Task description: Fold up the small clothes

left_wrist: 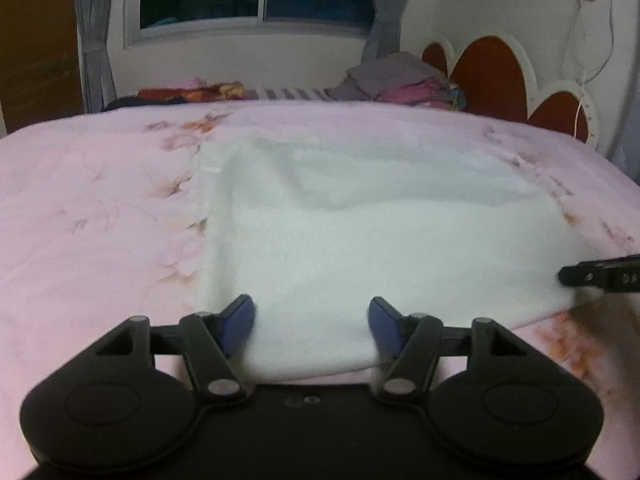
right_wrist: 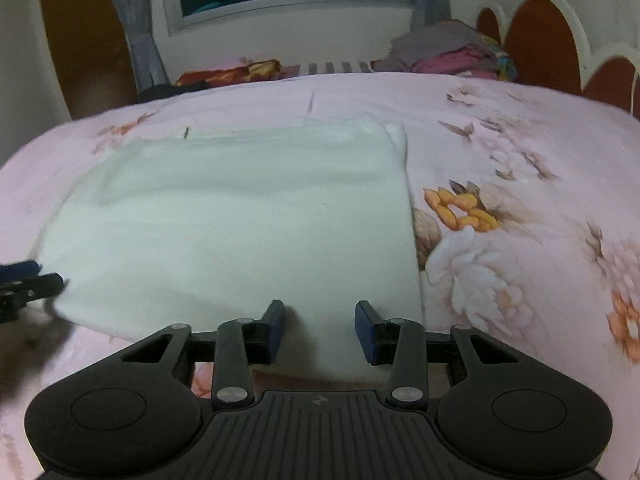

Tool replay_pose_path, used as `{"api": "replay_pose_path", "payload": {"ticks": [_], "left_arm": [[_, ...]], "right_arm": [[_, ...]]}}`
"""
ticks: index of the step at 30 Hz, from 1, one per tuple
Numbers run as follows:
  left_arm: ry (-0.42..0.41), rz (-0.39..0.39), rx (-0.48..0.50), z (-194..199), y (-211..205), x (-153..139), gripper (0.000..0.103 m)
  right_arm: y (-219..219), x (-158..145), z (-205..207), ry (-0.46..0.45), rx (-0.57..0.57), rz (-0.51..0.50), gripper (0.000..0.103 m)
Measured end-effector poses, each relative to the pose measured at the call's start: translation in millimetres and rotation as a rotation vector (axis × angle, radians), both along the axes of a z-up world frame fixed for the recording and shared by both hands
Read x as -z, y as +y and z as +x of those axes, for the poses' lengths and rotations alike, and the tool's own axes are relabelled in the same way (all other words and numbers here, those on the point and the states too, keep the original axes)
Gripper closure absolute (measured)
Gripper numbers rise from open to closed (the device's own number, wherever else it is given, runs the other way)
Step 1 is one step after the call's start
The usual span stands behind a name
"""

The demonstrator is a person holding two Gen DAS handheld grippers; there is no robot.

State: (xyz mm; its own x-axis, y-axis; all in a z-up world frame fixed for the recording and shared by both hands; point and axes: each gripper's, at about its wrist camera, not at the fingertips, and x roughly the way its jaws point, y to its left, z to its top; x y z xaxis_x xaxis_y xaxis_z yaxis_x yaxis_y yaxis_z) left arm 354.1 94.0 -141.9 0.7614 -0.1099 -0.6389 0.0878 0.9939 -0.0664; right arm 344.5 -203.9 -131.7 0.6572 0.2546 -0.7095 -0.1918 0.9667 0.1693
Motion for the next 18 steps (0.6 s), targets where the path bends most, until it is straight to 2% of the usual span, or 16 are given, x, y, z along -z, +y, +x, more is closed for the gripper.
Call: {"api": "replay_pose_path", "payload": {"ticks": [3,6,8,10,11,12,15,17,18], "left_arm": [[-0.012,-0.059,0.034,2,-27,-4,0.038],[0.016,-0.107,0.046,7,-45,0,0.041],[0.073,-0.118,0.022,13,-49,8,0.041],[0.066,-0.091,0.024,14,-50,11,0.041],[0.063,-0.075,0.021,13,-49,9,0.042],[0.058,-0.07,0.009,12,-45,8,0.042],[0.049,-0.057,-0.066,1,-18,7,0.043],[0.048,-0.065,-0.11,-8,5,9,0.049],[0.044,-0.074,-0.118,-11,13,9,0.052]], "right_arm": [[25,-15,-5,-0.041,-0.071,0.084,0.063],[50,-15,-5,-0.025,-0.148,0.131,0.064],[58,-8,0,0.01,-0.149,0.146,0.078],[59,-3,3,0.035,-0.15,0.152,0.079],[58,-1,3,0.037,-0.152,0.142,0.084],[55,0,2,0.036,-0.148,0.136,0.088],[27,-2,-4,0.029,-0.063,0.112,0.089],[-3,1,-8,0.028,0.022,0.086,0.09],[-16,2,-10,0.031,0.049,0.078,0.093]]}}
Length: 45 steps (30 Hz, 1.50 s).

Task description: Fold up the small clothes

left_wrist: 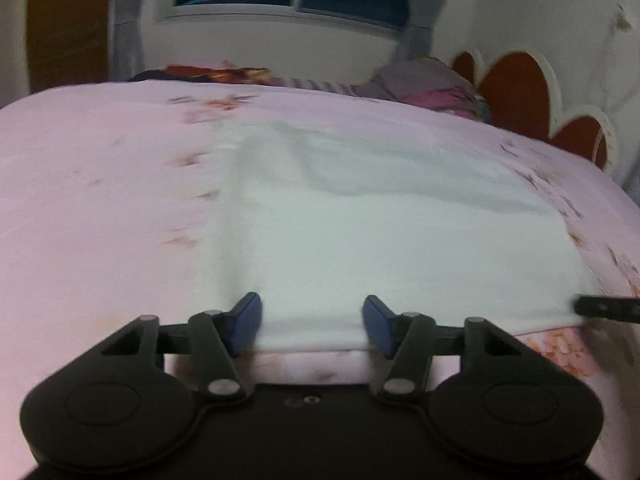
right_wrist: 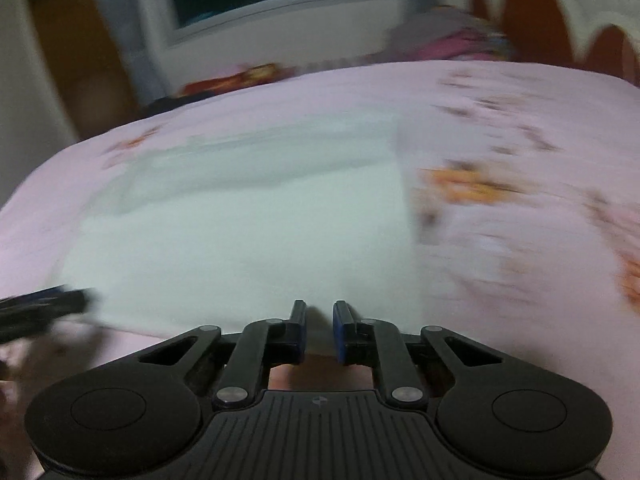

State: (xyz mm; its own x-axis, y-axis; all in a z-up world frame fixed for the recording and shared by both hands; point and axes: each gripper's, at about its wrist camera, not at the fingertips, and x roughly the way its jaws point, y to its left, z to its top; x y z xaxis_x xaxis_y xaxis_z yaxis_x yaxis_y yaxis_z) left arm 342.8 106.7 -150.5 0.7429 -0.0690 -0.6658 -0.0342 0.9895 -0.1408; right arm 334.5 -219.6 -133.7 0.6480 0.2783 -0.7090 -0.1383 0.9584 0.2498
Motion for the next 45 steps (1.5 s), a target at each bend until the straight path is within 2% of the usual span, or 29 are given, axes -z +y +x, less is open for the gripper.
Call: {"api": "replay_pose_path", "payload": {"ticks": [1,2,5,8,11,15,22,27,29,31,33,35,37,40,43,45], "left_arm": [[-0.003,0.012,-0.007,-2,2,-1,0.06],[0.0,0.037,-0.009,-3,0,-3,0.062],[-0.014,0.081,-0.015,-6,-7,-9,0.058],[0.002,0.091,-0.042,-5,-7,-6,0.059],[0.015,0.12,-0.027,-6,-9,-1,0.059],[0.025,0.107,-0.038,-6,-7,-2,0.059],[0.036,0.114,-0.026,-3,-6,-3,0.058],[0.041,0.118,-0.023,0,-6,-3,0.058],[0.04,0.123,-0.022,0,-7,-3,0.057],[0.045,0.116,-0.024,0,-5,-4,0.057],[0.045,0.091,-0.065,-6,-1,-13,0.059],[-0.03,0.035,-0.134,-23,8,-29,0.06],[-0.052,-0.094,-0.18,-37,18,-34,0.061],[-0.011,-0.279,-0.256,-45,28,-19,0.062],[0.032,-0.425,-0.331,-45,35,5,0.064],[0.0,-0.491,-0.353,-43,38,14,0.064]], "right_arm": [[-10,2,-1,0.009,0.01,0.002,0.095],[-15,2,-2,0.014,0.006,0.011,0.096],[-9,-7,-5,0.001,-0.02,-0.019,0.096],[-7,-13,-9,-0.024,-0.004,-0.035,0.096],[-9,-1,-8,0.027,-0.02,-0.068,0.096],[-6,-3,-7,0.035,-0.053,-0.104,0.096],[-5,-3,-7,0.038,-0.057,-0.11,0.096],[-14,-10,-7,0.025,-0.009,-0.093,0.096],[-16,-2,-6,0.052,-0.011,-0.089,0.096],[-14,-2,-7,0.043,-0.024,-0.105,0.096],[-16,-7,-6,0.05,-0.015,-0.086,0.096],[-24,-16,-12,0.014,-0.008,-0.01,0.096],[-28,-22,-16,-0.011,-0.018,0.053,0.103],[-21,-29,-15,-0.028,-0.029,0.093,0.103],[-6,-34,-6,-0.026,-0.052,0.13,0.103],[5,-36,2,-0.031,-0.078,0.15,0.103]]}}
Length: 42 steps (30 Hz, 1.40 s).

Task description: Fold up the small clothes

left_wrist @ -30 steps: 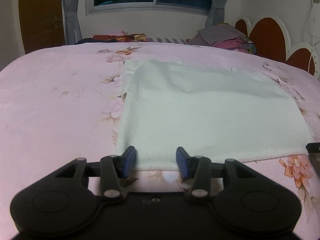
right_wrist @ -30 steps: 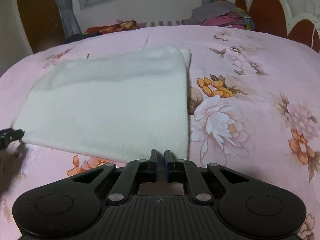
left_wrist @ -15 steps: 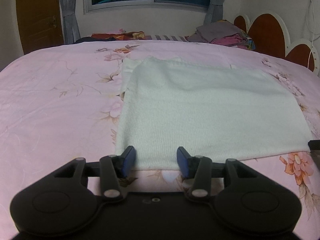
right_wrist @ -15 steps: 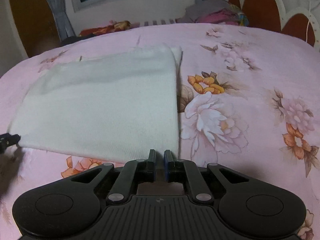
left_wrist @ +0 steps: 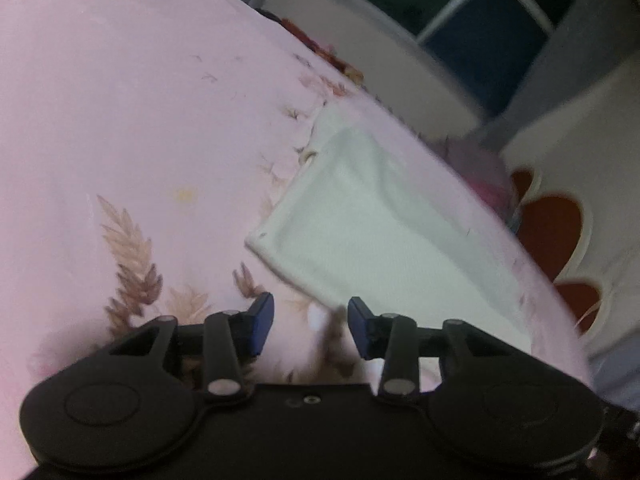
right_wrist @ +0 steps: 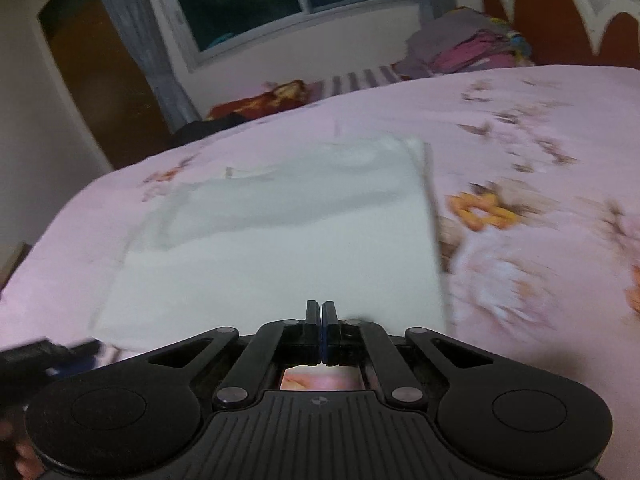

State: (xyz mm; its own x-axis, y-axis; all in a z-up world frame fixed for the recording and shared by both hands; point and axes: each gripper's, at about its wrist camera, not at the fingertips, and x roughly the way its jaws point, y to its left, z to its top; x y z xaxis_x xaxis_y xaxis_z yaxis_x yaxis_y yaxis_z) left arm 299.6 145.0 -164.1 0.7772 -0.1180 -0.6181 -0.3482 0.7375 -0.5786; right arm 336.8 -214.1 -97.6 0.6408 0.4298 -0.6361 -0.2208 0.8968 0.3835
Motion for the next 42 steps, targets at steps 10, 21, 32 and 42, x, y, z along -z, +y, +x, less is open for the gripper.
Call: {"api": "replay_pose_path", "payload": {"ticks": [10,21,32,42], "left_arm": [[-0.094,-0.215,-0.087,45,28,30,0.085],[-0.109,-0.194,-0.045,59,28,23,0.096],[-0.155,0.082,0.16,86,-37,-54,0.096],[-0.061,0.262,0.575,123,-210,-80,0.094]], "right_arm": [[64,5,73,0.018,-0.064,0.049,0.103],[97,36,115,0.068,-0.089,0.002,0.103],[68,20,124,0.075,-0.066,0.082,0.103],[-88,-7,113,0.044,0.15,0.237,0.103]]}}
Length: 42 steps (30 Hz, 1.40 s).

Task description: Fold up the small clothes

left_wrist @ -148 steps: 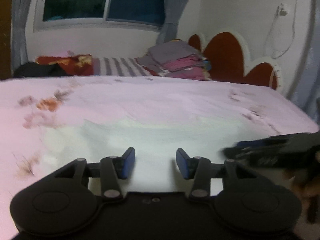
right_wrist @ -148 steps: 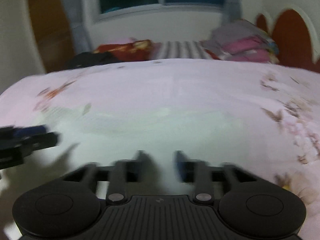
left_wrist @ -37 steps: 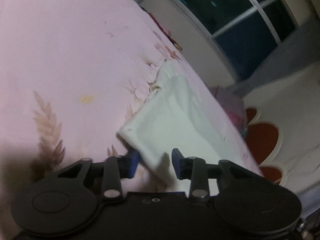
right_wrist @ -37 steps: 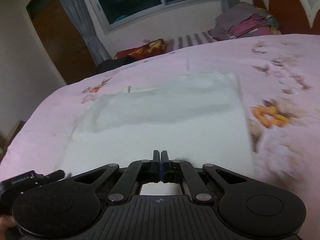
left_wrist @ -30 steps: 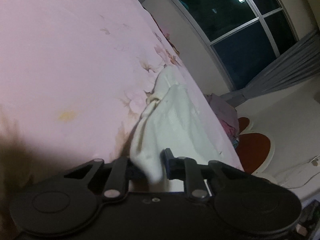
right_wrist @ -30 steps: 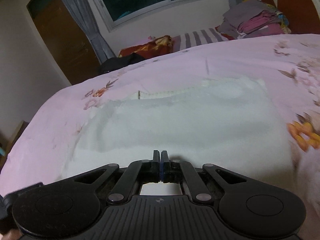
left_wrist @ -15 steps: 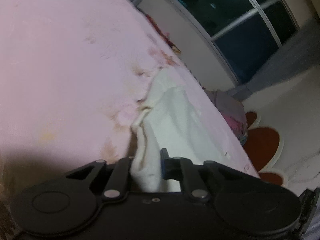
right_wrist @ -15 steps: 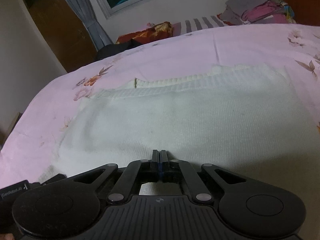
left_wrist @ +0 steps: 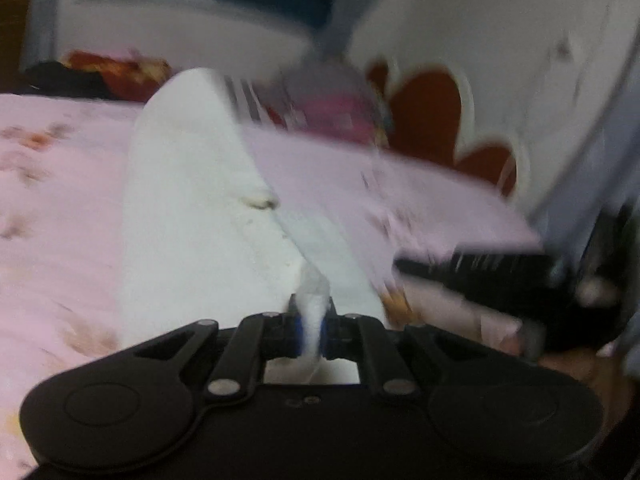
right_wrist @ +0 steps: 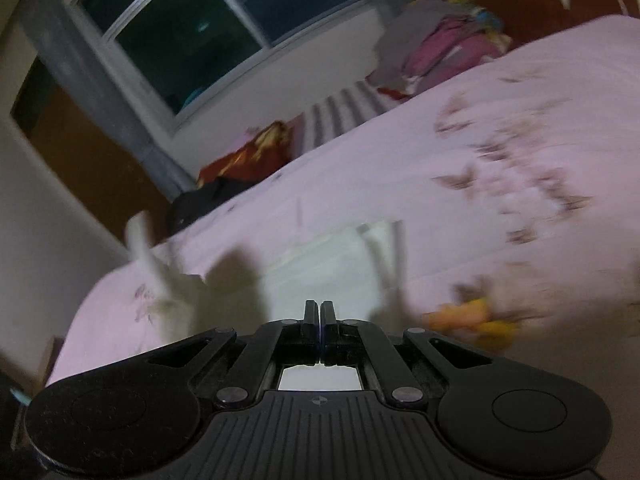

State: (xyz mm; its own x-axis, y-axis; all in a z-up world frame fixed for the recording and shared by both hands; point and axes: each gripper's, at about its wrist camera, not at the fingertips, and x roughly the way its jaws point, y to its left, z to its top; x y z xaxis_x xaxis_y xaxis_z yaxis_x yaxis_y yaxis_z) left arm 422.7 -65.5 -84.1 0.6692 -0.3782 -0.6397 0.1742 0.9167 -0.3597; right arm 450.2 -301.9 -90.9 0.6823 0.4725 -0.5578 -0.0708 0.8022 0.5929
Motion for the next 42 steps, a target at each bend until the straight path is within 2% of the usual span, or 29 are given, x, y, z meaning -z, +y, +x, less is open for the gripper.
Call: {"api": "replay_pose_path", "payload": {"ticks": [1,2,3,4,5,6,8,9,11,12,16,21,24,27,33,38,40,41,42], "left_arm": [[0.039,-0.014,0.032,4,-15,8,0.086],[0.084,-0.04,0.07,7,-30,17,0.072],[0.122,-0.063,0.106,10,-42,22,0.07],[0.143,-0.078,0.14,7,-51,23,0.07],[0.129,-0.087,0.144,4,-50,22,0.07],[0.107,-0.101,0.131,-1,-45,18,0.07],[0.078,-0.131,0.049,-2,-17,10,0.07],[0.058,-0.136,-0.011,-1,2,7,0.07],[0.008,-0.066,-0.131,7,37,2,0.072],[-0.003,-0.032,-0.189,12,54,1,0.072],[0.032,-0.032,-0.297,27,96,19,0.073],[0.126,-0.066,-0.271,29,110,50,0.072],[0.152,-0.089,-0.277,21,116,60,0.07],[0.155,-0.1,-0.268,22,121,65,0.07],[0.161,-0.113,-0.234,24,123,69,0.07],[0.167,-0.079,-0.19,30,122,66,0.07],[0.15,-0.087,-0.195,31,125,63,0.07],[0.134,-0.093,-0.197,31,126,60,0.07],[0.115,-0.084,-0.195,32,126,56,0.071]], "right_arm": [[-14,-1,-3,0.004,0.013,0.008,0.103],[-25,-2,-3,0.008,0.028,0.017,0.103],[-35,-1,-4,0.012,0.042,0.034,0.102],[-43,0,-5,0.023,0.048,0.05,0.094],[-50,0,-5,0.042,0.058,0.04,0.059],[-54,-1,-8,0.04,0.068,0.023,0.036],[-57,-6,-14,-0.011,0.03,0.045,0.039],[-55,-6,-16,-0.011,0.006,0.06,0.051],[-44,-5,-11,0.0,-0.063,0.094,0.06],[-35,-4,-7,0.005,-0.094,0.115,0.06],[6,11,8,0.054,-0.197,0.143,0.06],[40,31,25,0.099,-0.222,0.143,0.06],[48,37,34,0.127,-0.218,0.148,0.06],[55,49,48,0.17,-0.256,0.16,0.06],[60,53,56,0.179,-0.261,0.176,0.06],[88,39,52,0.132,-0.342,0.026,0.06],[98,35,48,0.101,-0.352,-0.064,0.081],[101,33,47,0.095,-0.359,-0.083,0.087],[103,30,46,0.088,-0.355,-0.097,0.089]]}}
